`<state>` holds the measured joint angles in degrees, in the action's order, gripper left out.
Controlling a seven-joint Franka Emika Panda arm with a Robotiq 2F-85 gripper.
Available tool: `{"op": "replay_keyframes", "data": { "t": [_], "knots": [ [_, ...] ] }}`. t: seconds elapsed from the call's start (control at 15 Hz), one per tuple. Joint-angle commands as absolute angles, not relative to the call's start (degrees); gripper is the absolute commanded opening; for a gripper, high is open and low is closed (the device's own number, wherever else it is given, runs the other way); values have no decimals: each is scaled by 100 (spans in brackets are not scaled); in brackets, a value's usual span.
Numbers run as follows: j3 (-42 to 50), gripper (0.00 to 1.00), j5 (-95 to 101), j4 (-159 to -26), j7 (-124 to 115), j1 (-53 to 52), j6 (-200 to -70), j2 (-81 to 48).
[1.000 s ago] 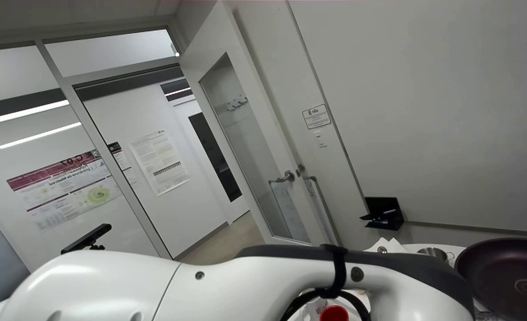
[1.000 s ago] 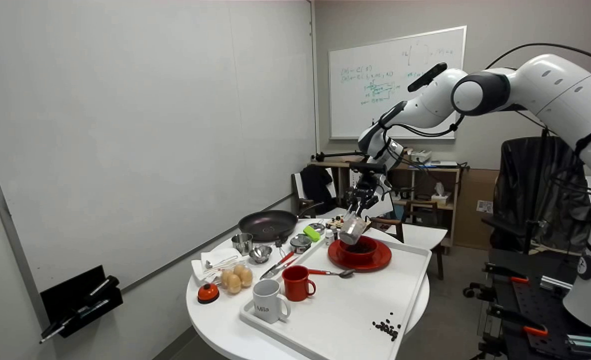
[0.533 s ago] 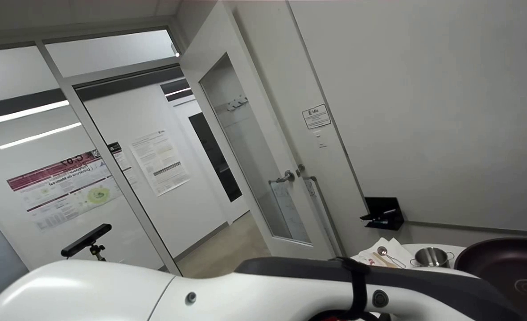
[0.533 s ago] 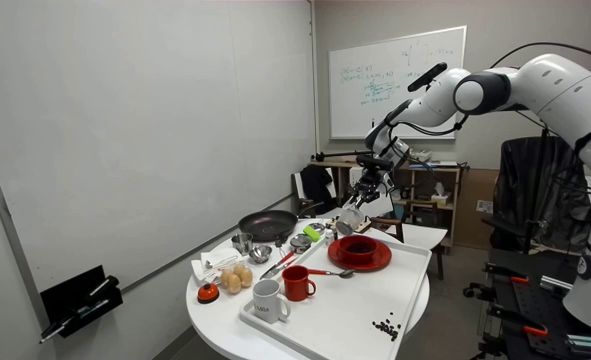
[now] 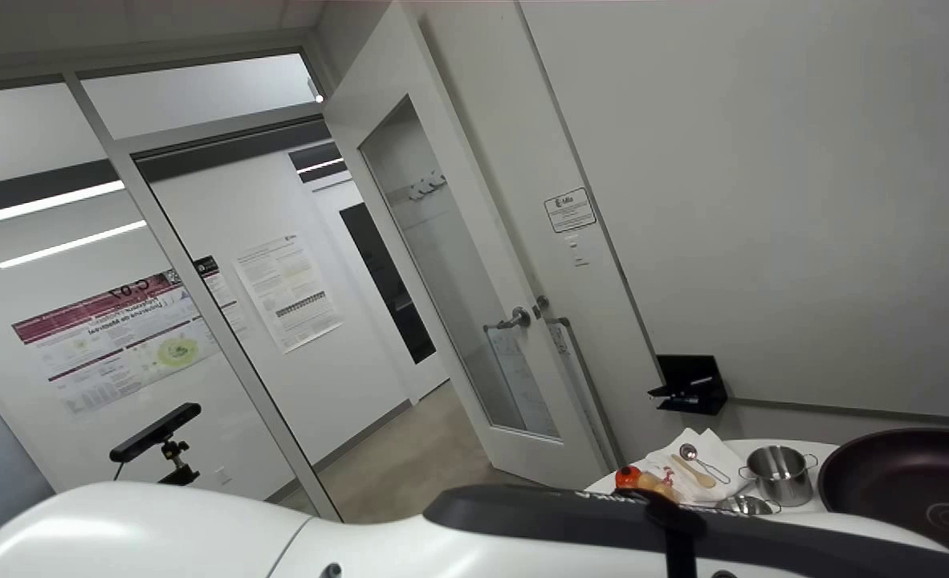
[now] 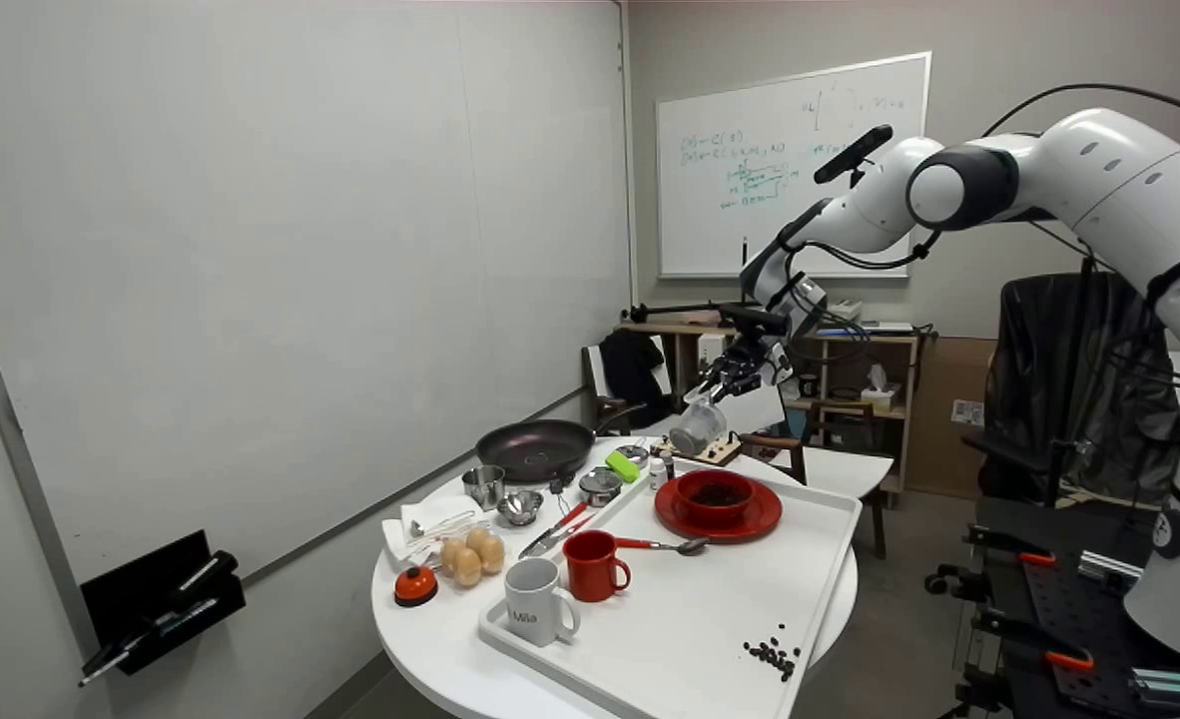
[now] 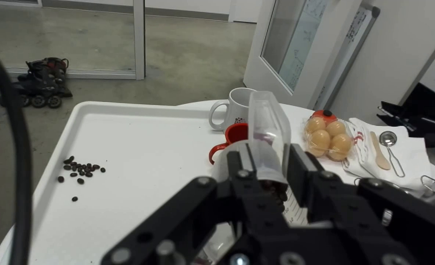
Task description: Pour the contents of the jug into the bowl
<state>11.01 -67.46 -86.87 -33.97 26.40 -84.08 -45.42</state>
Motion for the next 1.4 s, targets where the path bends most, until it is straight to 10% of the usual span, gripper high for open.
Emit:
{"op": "replay_keyframes", "data": {
  "t": [0.0, 1.33],
  "knots": [
    [1228, 10, -6811, -8661, -3382, 2542, -8343, -4569],
    [1099, 10, -7061, -8110, -3989, 2668, -7923, -5563]
  ]
}}
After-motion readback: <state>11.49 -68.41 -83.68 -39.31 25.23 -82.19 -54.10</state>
